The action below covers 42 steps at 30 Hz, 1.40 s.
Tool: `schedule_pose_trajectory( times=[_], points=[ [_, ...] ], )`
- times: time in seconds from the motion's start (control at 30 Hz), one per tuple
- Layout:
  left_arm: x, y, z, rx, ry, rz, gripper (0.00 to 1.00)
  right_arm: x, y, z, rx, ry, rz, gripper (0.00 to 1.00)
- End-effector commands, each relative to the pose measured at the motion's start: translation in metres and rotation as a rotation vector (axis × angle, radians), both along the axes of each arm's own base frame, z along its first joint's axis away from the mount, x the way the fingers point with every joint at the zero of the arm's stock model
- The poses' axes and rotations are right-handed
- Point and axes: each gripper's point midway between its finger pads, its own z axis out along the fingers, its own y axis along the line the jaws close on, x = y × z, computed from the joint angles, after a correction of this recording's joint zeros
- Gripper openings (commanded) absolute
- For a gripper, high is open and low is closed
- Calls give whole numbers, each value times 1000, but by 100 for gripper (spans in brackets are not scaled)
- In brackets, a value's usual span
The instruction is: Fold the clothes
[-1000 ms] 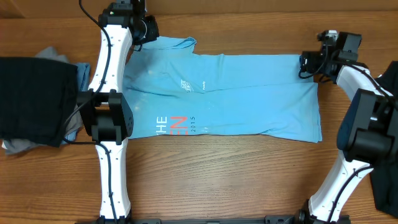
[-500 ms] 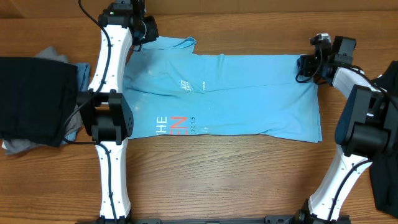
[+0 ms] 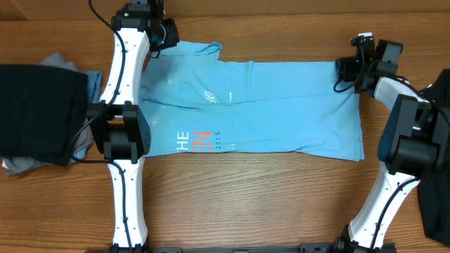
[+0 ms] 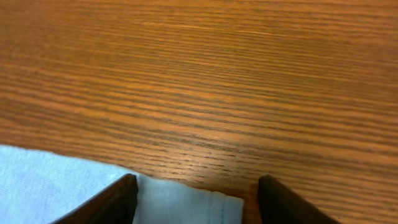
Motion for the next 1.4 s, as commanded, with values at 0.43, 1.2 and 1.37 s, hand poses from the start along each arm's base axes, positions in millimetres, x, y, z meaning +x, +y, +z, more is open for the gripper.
schedule_pose_trajectory(
  times=[0.43,1.2,1.37],
  points=[
    [3,0,1,12,-10,3,25,-6,5,-19,19,56,11,54],
    [11,18,-45,26,18,169,47,-6,-9,-15,-16,68,-64,4],
    [16,17,-70,34,24,168,45,-6,-9,-15,-16,68,-64,4]
  ],
)
